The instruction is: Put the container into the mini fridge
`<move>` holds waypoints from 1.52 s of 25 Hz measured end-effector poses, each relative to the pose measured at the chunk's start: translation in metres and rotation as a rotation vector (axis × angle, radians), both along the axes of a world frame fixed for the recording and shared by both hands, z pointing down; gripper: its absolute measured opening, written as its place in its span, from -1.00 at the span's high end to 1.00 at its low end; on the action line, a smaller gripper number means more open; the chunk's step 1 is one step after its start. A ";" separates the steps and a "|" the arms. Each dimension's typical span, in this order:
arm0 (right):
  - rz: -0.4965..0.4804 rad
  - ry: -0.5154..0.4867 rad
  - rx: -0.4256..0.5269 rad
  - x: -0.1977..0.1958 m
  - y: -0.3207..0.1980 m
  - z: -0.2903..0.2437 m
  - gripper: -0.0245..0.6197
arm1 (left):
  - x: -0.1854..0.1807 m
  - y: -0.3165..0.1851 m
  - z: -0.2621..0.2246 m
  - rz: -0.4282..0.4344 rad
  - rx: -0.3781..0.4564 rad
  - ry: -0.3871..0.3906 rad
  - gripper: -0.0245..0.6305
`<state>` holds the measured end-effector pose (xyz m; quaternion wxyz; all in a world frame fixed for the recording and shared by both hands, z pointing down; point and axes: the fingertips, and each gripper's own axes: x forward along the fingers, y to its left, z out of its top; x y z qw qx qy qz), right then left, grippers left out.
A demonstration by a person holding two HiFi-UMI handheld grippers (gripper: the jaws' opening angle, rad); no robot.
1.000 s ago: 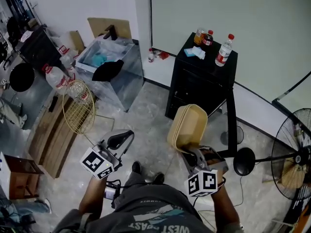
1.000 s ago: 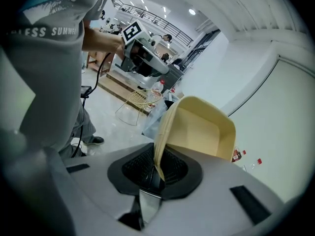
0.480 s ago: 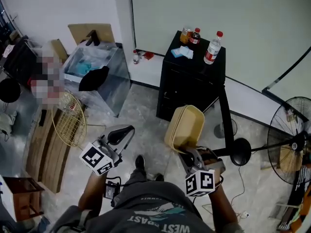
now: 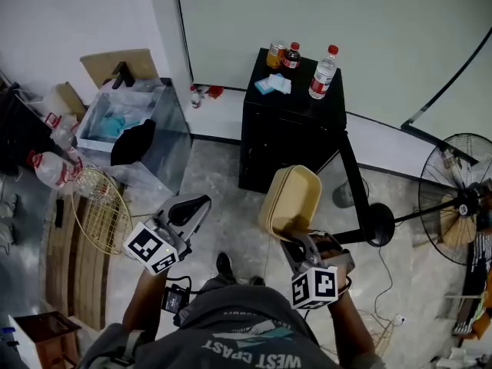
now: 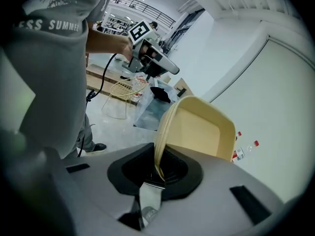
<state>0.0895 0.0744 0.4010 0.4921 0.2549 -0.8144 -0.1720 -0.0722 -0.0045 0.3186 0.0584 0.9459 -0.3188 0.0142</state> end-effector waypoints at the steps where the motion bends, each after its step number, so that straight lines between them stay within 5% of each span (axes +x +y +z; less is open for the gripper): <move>1: 0.010 0.002 -0.001 -0.001 -0.002 0.000 0.75 | 0.000 -0.004 0.000 0.011 0.000 0.002 0.85; 21: 0.162 0.069 -0.013 -0.014 -0.047 0.020 0.75 | 0.001 -0.065 0.017 0.200 -0.029 0.048 0.85; 38: 0.115 0.120 0.004 0.004 -0.133 0.105 0.75 | 0.005 -0.113 0.059 0.147 -0.114 0.045 0.85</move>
